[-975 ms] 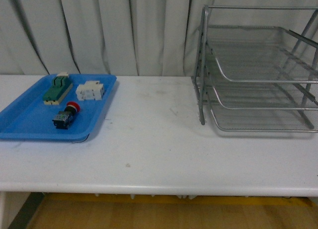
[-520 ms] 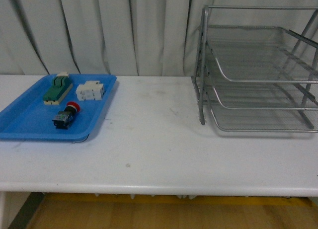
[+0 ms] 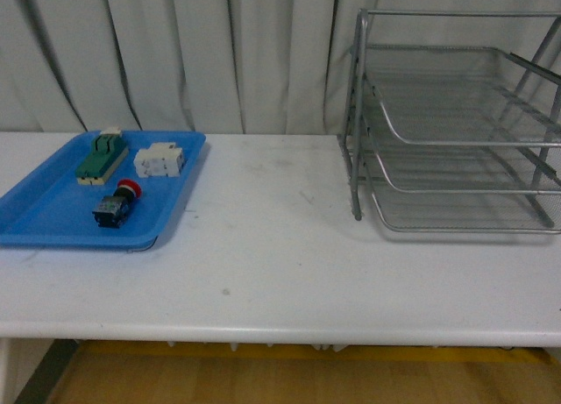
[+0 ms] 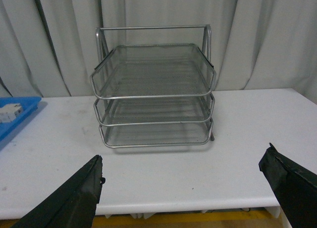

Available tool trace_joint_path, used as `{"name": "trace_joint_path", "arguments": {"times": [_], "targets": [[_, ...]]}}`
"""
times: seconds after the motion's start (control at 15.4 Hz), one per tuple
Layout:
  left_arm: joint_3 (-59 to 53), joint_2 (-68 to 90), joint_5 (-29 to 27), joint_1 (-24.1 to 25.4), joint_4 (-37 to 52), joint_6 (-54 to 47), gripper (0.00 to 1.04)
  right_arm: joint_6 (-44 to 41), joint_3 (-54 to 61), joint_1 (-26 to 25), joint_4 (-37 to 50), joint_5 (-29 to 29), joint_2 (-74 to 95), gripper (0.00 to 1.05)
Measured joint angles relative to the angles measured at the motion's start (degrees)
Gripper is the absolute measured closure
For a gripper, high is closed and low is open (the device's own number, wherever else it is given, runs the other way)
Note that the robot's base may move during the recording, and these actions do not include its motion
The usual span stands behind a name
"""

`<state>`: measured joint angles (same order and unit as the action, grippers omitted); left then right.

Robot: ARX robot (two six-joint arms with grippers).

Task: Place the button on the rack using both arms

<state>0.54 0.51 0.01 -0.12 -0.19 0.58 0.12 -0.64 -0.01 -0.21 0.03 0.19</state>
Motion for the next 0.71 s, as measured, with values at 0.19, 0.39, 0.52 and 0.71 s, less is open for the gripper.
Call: {"name": "trace_joint_path", "arguments": {"times": [0.19,0.39,0.52,0.71], "targets": [[0.0,0.0,0.0,0.0,0.0,0.0,0.07,0.0,0.0,0.0,0.0,0.0,0.0,0.06],[0.0,0.0,0.0,0.0,0.0,0.0,0.07,14.7,-4.2,-12.9,22.4,-13.7,23.8,0.06],[0.0,0.0,0.0,0.0,0.0,0.0,0.07,23.1,-11.6,-17.7,41.4,-14.6,43.9,0.06],[0.0,0.0,0.0,0.0,0.0,0.0,0.07,35.4,-23.4,-20.5,58.6,-12.7,70.3,0.06]]}}
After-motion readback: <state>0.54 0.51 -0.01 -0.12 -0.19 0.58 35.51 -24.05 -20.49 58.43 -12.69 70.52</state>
